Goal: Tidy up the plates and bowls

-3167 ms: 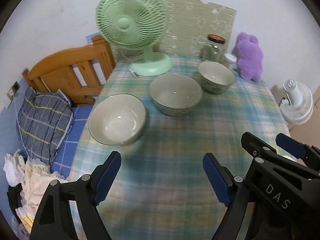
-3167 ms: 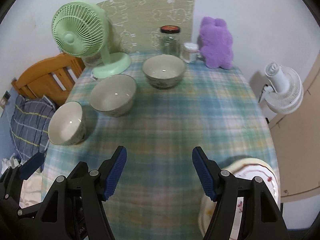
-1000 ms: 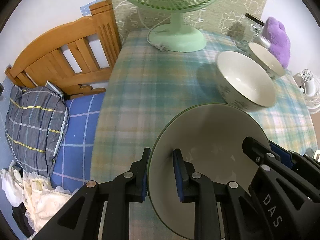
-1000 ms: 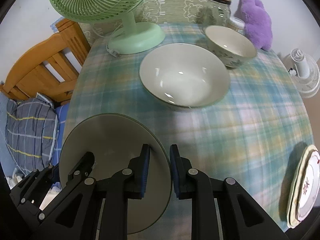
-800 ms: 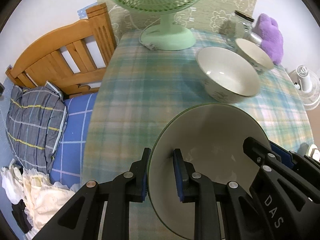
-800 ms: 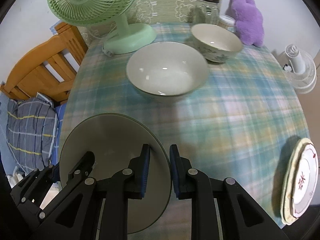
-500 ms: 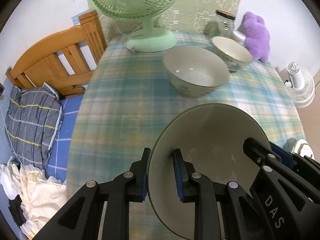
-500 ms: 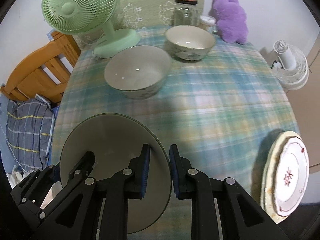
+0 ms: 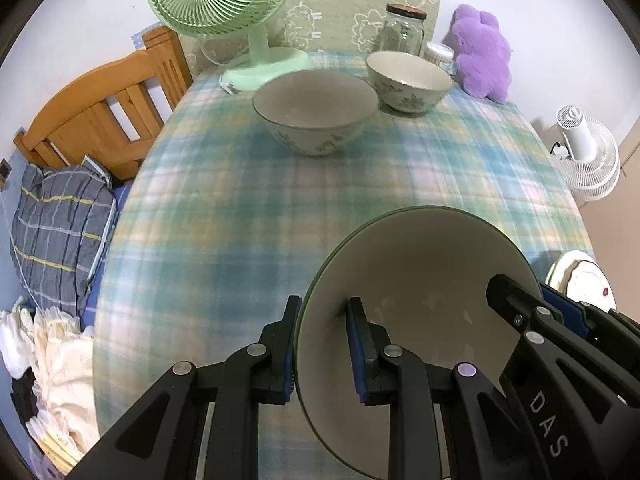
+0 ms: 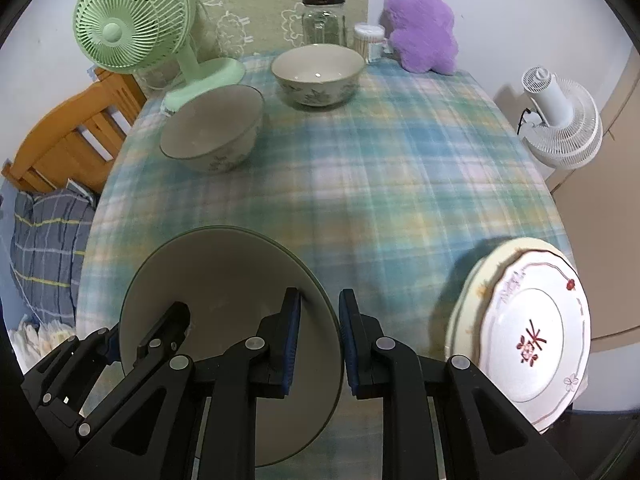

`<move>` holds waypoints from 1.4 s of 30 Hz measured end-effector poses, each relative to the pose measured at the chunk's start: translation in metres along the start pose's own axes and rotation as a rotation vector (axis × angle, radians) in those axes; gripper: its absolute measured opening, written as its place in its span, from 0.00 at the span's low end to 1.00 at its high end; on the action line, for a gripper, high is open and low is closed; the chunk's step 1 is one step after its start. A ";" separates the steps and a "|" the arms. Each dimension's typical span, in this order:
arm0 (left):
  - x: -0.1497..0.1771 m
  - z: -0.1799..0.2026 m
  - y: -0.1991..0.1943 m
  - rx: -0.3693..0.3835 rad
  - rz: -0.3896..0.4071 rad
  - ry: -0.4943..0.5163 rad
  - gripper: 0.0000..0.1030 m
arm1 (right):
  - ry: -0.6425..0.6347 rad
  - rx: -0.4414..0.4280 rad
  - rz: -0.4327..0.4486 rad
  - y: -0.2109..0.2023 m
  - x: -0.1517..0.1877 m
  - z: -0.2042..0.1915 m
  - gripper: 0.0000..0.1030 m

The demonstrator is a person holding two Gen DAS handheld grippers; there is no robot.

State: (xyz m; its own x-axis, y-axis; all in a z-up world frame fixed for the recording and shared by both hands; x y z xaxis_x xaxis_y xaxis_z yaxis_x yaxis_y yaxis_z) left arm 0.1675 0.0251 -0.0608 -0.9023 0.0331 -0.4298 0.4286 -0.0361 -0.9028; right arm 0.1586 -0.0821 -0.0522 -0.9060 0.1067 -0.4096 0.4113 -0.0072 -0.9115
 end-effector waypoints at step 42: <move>0.055 0.033 0.006 -0.019 -0.065 -0.053 0.67 | -0.095 -0.077 -0.076 0.020 0.043 0.054 0.61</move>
State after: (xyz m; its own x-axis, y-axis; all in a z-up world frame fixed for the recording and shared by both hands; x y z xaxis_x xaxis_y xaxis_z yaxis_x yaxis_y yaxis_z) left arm 0.1186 -0.0059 -0.0892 -0.9292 -0.0183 -0.3692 0.3695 -0.0162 -0.9291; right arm 0.1226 -0.1319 -0.0897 -0.9386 0.0095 -0.3449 0.3446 0.0740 -0.9358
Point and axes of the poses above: each gripper's, at about its wrist camera, not at the fingertips, and y roughly the way its jaws point, z to its right, x to its underside, the point moved 1 cm from there along y, roughly the way its jaws point, and after that the axes turned 1 degree about -y, right-handed, at the moved point
